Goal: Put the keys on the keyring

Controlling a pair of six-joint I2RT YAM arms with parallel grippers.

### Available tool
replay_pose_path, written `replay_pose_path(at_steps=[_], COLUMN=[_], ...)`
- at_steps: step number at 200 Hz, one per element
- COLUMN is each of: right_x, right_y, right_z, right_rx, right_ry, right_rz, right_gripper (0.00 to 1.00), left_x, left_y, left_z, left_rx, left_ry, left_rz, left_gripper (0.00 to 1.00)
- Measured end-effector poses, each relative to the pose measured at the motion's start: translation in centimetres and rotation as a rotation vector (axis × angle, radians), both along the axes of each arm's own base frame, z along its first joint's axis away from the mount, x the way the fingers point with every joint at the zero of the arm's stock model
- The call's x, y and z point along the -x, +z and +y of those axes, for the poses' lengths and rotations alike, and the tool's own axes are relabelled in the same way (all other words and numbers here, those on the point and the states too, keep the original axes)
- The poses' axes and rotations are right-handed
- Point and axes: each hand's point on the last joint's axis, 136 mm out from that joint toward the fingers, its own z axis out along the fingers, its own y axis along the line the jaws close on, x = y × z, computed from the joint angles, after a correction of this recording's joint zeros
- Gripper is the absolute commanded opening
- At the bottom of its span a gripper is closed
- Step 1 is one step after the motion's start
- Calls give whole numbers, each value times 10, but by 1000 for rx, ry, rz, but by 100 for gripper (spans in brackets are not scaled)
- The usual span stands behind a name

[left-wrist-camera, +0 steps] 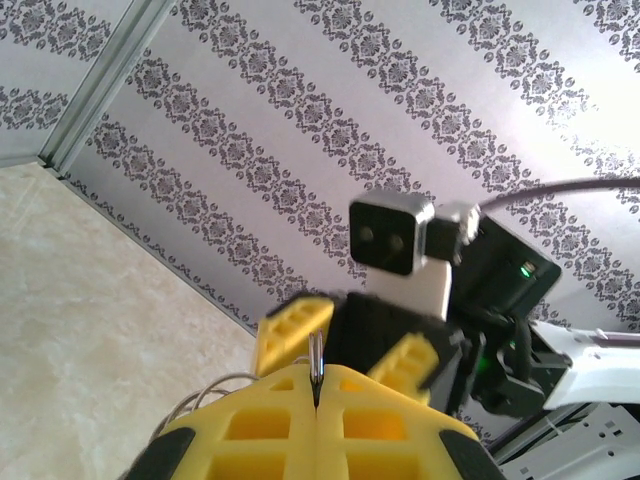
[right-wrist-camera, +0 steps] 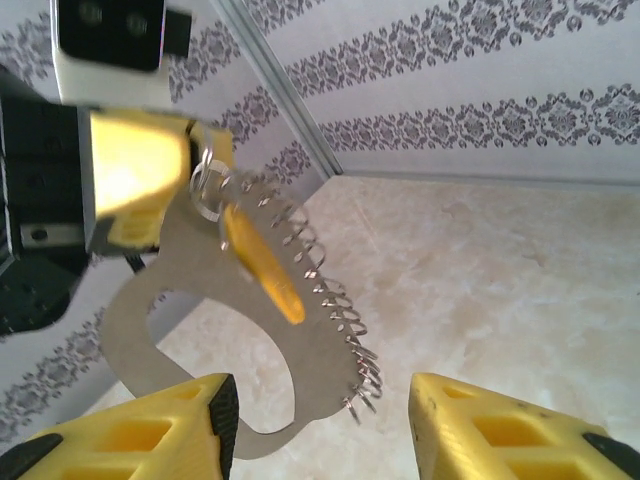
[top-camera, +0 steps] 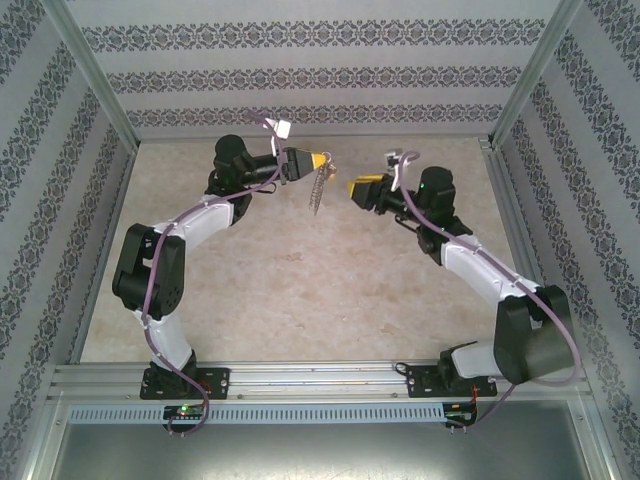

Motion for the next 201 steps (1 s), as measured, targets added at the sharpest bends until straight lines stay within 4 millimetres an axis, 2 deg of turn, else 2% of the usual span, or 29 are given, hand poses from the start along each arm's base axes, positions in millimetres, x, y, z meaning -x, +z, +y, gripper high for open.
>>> replay_pose_path(at_steps=[22, 46, 104, 151, 180, 201], right_x=[7, 6, -9, -17, -21, -24], right_y=[-6, -6, -10, -3, 2, 5], right_z=[14, 19, 27, 31, 33, 34], right_rx=[48, 77, 111, 114, 122, 127], right_ry=[-12, -31, -51, -56, -60, -59], right_rz=[-41, -76, -96, -115, -134, -147], right_gripper=[50, 50, 50, 50, 44, 32], left_x=[3, 5, 7, 7, 7, 7], left_y=[-3, -5, -6, -6, -6, -6], left_z=[-4, -7, -9, -9, -9, -9], left_rx=[0, -2, -3, -3, -3, -3], left_ry=[-4, -10, -17, -16, -17, -17], left_rz=[6, 11, 14, 14, 14, 14], left_gripper=[0, 0, 0, 0, 0, 0])
